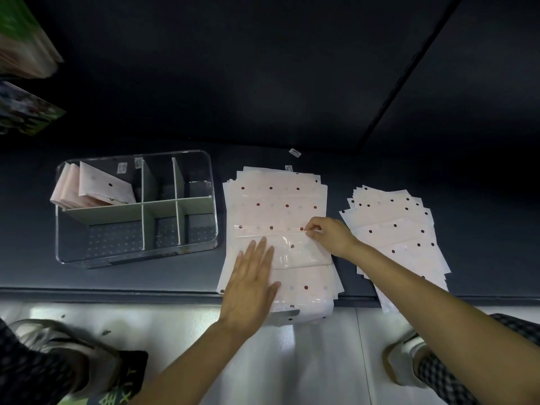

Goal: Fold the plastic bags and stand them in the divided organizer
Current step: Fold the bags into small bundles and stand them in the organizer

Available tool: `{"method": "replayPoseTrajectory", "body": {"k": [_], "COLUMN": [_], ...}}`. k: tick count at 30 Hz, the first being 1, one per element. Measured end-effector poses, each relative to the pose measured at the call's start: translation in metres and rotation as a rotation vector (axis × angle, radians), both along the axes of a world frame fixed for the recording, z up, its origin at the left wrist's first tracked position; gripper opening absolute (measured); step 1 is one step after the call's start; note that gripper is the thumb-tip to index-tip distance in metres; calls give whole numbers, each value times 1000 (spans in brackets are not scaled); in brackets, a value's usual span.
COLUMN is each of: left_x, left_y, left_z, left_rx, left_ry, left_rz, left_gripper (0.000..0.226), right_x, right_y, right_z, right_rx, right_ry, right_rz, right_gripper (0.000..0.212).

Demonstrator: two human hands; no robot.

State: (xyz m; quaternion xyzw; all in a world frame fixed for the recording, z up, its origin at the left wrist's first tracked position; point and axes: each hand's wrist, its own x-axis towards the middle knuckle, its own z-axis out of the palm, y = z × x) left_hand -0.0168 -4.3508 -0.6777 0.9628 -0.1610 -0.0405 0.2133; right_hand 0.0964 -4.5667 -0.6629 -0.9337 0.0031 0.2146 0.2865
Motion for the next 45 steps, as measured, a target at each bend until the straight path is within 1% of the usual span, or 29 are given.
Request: {"method": "replayPoseTrajectory", "body": {"k": [2, 4, 6, 7, 9, 11, 13, 16, 19, 21, 22, 25, 26, 27, 31, 33, 35, 37, 40, 42, 43, 45], "left_x": [1, 1, 1, 1, 1, 0, 0, 2, 4, 4, 5, 9, 11, 12, 16, 17, 17, 15, 8, 3, 0, -6], "left_y": [1, 2, 5, 6, 5, 3, 3, 8, 13, 15, 16, 18, 18, 19, 18, 17, 15, 14, 12, 12, 12, 14], "left_z": [-9, -17, -23, -26, -29, -31, -32, -31, -29, -29, -29, -28, -27, -25, -15, -10, -4, 1, 4, 4, 5, 8], "left_rx": [178, 278, 336, 354, 368, 372, 375, 380, 371, 364, 360, 346, 340, 337, 330, 334, 317, 271, 206, 166, 147, 128], "left_ry": [41, 88, 121, 131, 135, 132, 134, 132, 131, 136, 139, 161, 170, 178, 222, 235, 205, 111, 7, -15, -39, -83], "left_rz": [-72, -93, -105, -103, -92, -92, -100, -126, -155, -168, -175, -201, -209, -215, -208, -190, -171, -164, -193, -223, -238, -261], "left_gripper": [69, 72, 75, 75, 76, 77, 76, 77, 77, 77, 78, 80, 81, 81, 77, 73, 69, 65, 60, 59, 60, 65], "right_x": [0, -4, -13, -19, -36, -51, -64, -72, -74, -76, -75, -58, -48, -39, -11, -5, -6, -11, -30, -51, -64, -89], "right_y": [1, 4, 11, 16, 35, 54, 65, 50, 21, 5, 0, 2, 5, 8, 16, 17, 18, 16, 17, 25, 29, 39], "right_z": [-2, -2, -2, -4, -6, -15, -28, -40, -43, -41, -38, -25, -21, -16, -6, -4, -2, 4, 18, 23, 23, 21], "right_rx": [-10, -93, -266, -298, -246, -221, -276, -363, -396, -401, -413, -411, -400, -386, -358, -397, -411, -316, -89, -3, 118, 541], "right_ry": [4, -50, -234, -326, -401, -394, -349, -303, -267, -212, -215, -330, -334, -309, -92, -67, -54, -2, 138, 220, 274, 445], "right_rz": [-6, 22, 94, 130, 232, 421, 558, 543, 414, 321, 291, 193, 168, 163, 226, 291, 323, 244, -22, -193, -318, -624], "right_gripper": [14, 17, 25, 31, 42, 45, 52, 61, 64, 62, 61, 50, 44, 39, 25, 22, 20, 18, 8, 10, 11, 9]}}
